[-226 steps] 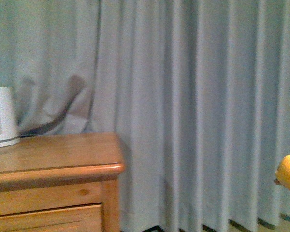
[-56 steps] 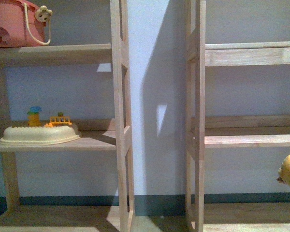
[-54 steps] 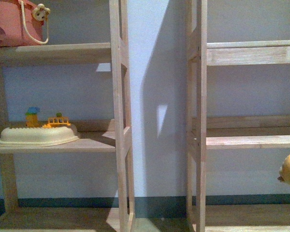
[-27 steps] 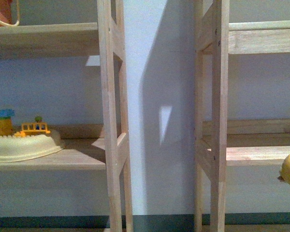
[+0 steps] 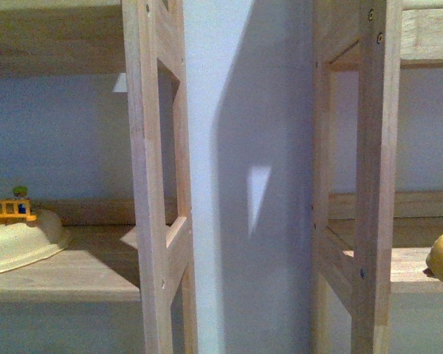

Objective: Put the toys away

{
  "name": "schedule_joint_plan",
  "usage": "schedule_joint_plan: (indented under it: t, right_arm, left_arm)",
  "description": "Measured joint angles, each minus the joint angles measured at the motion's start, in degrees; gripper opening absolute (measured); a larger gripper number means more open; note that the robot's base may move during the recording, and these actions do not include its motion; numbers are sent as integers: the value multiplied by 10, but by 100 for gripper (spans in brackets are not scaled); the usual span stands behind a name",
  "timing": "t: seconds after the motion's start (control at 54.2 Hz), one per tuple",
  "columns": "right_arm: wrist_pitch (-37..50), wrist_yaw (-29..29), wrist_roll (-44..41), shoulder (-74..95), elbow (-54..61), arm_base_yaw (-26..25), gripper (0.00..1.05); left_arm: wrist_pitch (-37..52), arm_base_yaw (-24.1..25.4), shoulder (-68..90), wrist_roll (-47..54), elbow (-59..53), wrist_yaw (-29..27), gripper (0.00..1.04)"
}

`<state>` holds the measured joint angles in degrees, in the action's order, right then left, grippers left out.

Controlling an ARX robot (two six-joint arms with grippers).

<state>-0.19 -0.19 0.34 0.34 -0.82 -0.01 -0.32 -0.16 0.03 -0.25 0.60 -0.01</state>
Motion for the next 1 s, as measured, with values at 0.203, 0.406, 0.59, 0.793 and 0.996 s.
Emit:
schedule_joint_plan:
  t: [0.203,0.406,0.59,0.793,0.996]
  right_arm:
    - [-2,8,3,2,0,2,7]
    - [-28,279,70,74,-41,98,7]
    - [89,350,-33,146,-152,169,7]
    - [153,342,-120,231,-290,170,7]
    - [175,263,-173,313,-440,109,7]
  left_arm:
    - [0,0,0,0,0,0,98]
    - [0,0,0,0,0,0,98]
    - [0,0,0,0,0,0,98]
    - [0,0,0,0,0,0,98]
    - [0,0,0,0,0,0,98]
